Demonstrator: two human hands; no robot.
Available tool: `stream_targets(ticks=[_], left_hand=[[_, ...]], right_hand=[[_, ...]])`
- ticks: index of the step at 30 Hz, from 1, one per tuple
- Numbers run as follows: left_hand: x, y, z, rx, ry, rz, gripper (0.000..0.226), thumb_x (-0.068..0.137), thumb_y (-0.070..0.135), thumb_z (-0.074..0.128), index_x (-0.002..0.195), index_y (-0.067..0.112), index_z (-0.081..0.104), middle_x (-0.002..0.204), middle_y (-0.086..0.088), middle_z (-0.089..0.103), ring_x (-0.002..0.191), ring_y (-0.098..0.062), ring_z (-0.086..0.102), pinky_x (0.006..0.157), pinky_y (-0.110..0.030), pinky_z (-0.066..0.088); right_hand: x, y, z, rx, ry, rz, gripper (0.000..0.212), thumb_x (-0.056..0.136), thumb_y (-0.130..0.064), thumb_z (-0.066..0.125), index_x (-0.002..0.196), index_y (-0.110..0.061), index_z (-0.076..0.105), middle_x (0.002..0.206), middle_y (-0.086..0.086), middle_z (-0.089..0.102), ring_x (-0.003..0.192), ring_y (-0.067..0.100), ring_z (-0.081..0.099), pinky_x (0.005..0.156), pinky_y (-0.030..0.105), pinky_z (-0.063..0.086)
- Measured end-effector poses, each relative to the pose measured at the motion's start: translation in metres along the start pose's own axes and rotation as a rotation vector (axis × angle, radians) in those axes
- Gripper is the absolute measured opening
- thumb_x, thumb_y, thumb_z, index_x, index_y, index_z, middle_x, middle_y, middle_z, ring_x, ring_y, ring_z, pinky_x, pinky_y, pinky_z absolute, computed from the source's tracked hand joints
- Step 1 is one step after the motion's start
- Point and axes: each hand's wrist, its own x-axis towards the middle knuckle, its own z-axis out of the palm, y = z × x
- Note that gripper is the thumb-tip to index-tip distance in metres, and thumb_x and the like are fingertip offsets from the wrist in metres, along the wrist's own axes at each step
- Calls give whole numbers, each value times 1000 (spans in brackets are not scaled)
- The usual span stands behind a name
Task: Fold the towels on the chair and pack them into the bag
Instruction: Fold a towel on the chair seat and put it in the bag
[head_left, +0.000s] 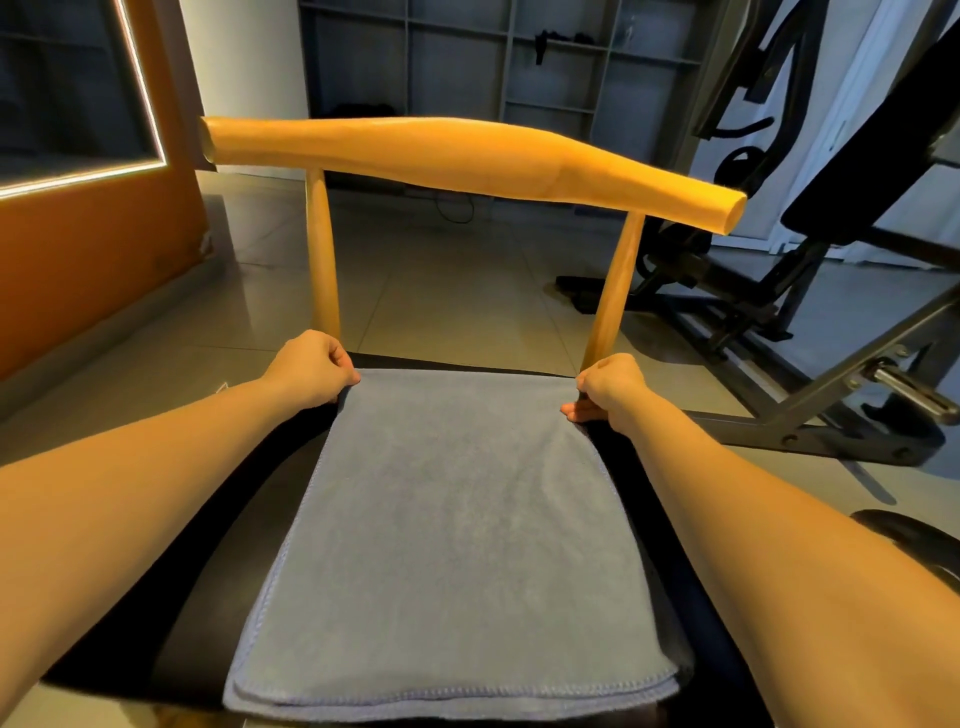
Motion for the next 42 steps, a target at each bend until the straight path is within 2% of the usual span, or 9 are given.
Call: stream_targets(ticks=[5, 8, 11, 15, 23, 29, 34, 38, 42], left_hand=[[5, -1, 8, 101, 85, 16, 9, 94, 14, 72, 88, 14, 65, 90, -8, 67, 87, -27, 66, 71, -35, 51], [-12, 12, 18, 291, 169, 238, 19, 91, 29, 75, 104, 21, 63, 107, -2, 64, 95, -22, 61, 78, -36, 52], [-29, 30, 37, 404, -78, 452, 58, 93, 63, 60, 138, 28, 56, 140, -1, 56, 126, -24, 53, 105, -46, 46], [-36, 32, 57, 632, -409, 333, 97, 82, 85, 12, 164, 34, 8, 172, -3, 2, 158, -27, 1, 128, -51, 4], [-43, 29, 58, 645, -386, 303, 94, 84, 86, 6, 163, 36, 3, 172, -4, -5, 158, -27, -7, 126, -52, -3], [-18, 8, 25, 454, -23, 134, 51, 102, 43, 49, 147, 20, 50, 141, -7, 58, 127, -32, 54, 106, -50, 46], [5, -1, -1, 182, -194, -2, 64, 79, 35, 85, 135, 13, 61, 129, -5, 65, 115, -28, 62, 97, -42, 52], [12, 6, -5, -6, -217, -91, 30, 76, 18, 89, 71, 7, 61, 77, -9, 59, 76, -23, 55, 61, -32, 42], [12, 10, -28, -194, -303, -154, 22, 87, 24, 81, 84, 9, 65, 89, -11, 65, 84, -23, 58, 67, -30, 44]], right_hand=[[-2, 1, -2, -137, 44, -183, 16, 97, 3, 53, 98, 2, 69, 101, 22, 70, 66, 34, 75, 61, 41, 65], [-22, 1, -20, -262, 25, -153, 9, 93, -2, 63, 101, 0, 66, 94, 20, 71, 66, 31, 74, 56, 39, 63], [-55, -1, -37, -421, -170, -17, 24, 92, -22, 74, 99, -2, 64, 90, 16, 70, 64, 24, 68, 50, 28, 57], [-73, 2, -45, -533, -293, 32, 28, 90, -26, 78, 96, -1, 67, 81, 11, 67, 60, 18, 62, 51, 23, 54], [-71, 12, -50, -611, -275, 58, 28, 93, -27, 74, 109, -5, 66, 72, 7, 65, 54, 15, 58, 52, 23, 51], [-40, -2, -23, -470, -77, -268, 13, 94, -20, 65, 101, -10, 60, 100, 13, 66, 85, 28, 68, 72, 45, 64], [-22, -1, -3, -304, -129, -191, 16, 89, -7, 71, 93, -2, 57, 80, 14, 54, 70, 27, 56, 57, 35, 49], [-16, -2, -5, -215, -80, -98, 16, 91, -4, 69, 84, -3, 54, 70, 10, 45, 56, 23, 44, 47, 30, 36], [-14, -12, -23, -111, -89, 18, 8, 96, -9, 66, 93, -3, 61, 66, 8, 47, 48, 15, 39, 44, 26, 31]])
